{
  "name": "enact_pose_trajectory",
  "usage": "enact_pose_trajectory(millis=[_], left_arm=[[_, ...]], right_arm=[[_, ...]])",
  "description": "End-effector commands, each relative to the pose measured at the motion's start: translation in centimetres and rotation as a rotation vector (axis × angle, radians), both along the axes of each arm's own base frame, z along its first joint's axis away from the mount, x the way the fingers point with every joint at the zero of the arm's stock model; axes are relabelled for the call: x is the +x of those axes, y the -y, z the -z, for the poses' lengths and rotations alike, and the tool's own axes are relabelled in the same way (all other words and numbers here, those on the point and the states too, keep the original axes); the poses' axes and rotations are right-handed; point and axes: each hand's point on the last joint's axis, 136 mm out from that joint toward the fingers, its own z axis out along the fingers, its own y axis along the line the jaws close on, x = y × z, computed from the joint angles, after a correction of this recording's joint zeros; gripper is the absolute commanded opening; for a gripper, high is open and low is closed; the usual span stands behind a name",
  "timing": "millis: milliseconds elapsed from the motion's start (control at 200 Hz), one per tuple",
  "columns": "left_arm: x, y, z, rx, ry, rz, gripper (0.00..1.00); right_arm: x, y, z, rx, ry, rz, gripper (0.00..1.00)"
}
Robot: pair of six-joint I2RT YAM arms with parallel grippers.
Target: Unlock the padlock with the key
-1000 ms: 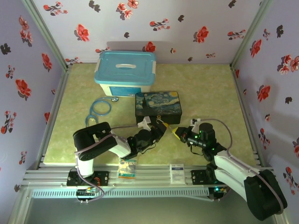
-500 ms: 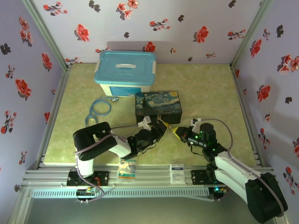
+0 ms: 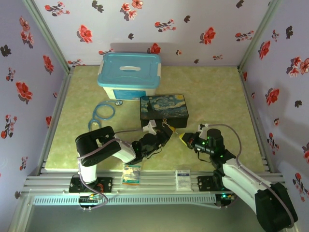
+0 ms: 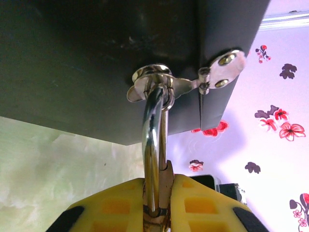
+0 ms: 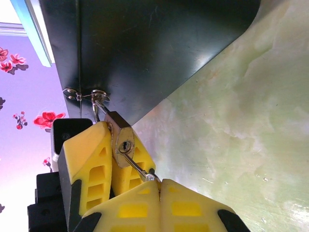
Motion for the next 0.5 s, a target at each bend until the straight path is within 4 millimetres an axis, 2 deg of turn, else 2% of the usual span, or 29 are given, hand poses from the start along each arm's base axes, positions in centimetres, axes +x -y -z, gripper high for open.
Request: enact_pose_trajectory(millis=[0,205,285,365,495], left_arm=[[0.7,0.7,-3.8,-0.11,0.054,-0.011,0.0],[0.5,0.8,-3.8,-0.102,0.056,-0.003,0.0],[0.5,0.7,-3.2,-0.102,0.043,-0.006,0.0],[0.5,0.5,-2.7,-0.09,0.038,-0.012,0.0],[0.4,0.6,-2.9,-0.089,0.045,-0.009,0.0]], right_arm=[[0.5,-0.1,-0.5,-0.005,0.03,-0.001,0.0],[1.0,-0.2,-1.1,0.004,0.045,0.003,0.0],[1.1,-0.3,-1.3,0.009,0.049,0.003,0.0],[1.0,-0.2,-1.1,0.001,0.046,0.003,0.0],[0.9,-0.1,-0.9,-0.003,0.044,0.007,0.0]])
